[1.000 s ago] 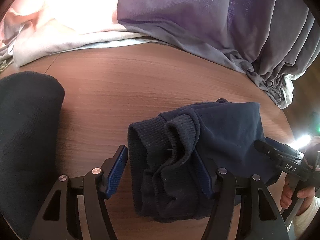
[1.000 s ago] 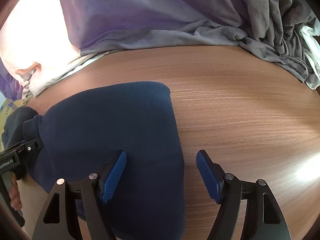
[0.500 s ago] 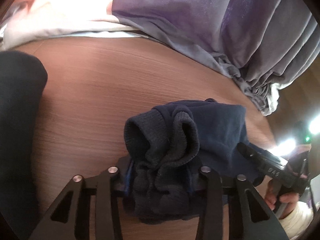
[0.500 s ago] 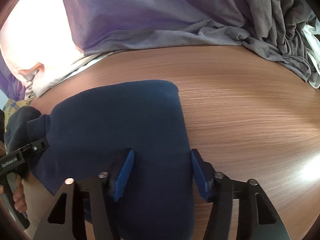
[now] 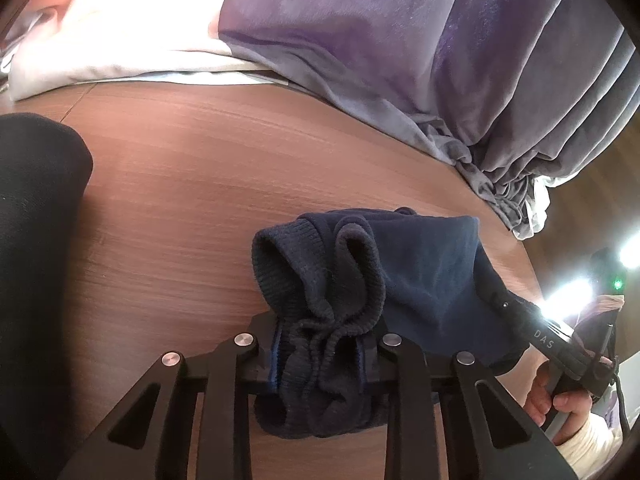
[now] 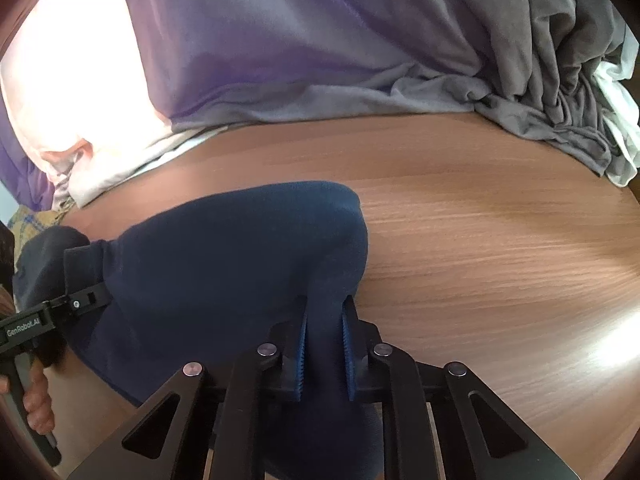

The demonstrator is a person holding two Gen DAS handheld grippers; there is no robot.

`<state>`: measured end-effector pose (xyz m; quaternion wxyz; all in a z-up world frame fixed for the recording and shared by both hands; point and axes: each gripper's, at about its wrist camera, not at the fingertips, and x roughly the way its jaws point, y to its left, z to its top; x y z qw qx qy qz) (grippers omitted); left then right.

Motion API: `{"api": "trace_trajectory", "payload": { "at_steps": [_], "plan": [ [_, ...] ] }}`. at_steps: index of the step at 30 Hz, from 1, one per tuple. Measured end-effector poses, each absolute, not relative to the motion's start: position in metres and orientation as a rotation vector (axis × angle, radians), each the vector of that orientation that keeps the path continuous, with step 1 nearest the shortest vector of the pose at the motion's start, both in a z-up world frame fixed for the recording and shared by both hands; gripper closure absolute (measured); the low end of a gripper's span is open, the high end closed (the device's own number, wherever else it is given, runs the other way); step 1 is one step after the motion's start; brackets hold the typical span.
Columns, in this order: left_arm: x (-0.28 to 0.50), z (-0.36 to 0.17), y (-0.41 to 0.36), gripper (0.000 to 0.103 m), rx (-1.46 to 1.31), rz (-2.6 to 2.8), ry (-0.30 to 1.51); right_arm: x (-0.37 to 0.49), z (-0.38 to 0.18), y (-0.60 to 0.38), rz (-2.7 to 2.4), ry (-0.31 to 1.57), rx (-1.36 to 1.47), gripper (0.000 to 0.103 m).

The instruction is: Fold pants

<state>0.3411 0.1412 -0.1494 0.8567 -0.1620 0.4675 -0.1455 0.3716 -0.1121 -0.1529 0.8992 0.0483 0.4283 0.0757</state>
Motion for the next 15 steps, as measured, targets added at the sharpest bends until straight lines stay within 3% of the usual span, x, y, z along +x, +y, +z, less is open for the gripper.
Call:
{"api": "trace_trajectory", "payload": {
  "at_steps": [15],
  "plan": [
    [0.292,-0.11,0.126,0.081,-0.332,-0.297,0.918,0.329,-0.113,-0.122,0.172,0.775,0.094,0.088]
  ]
}}
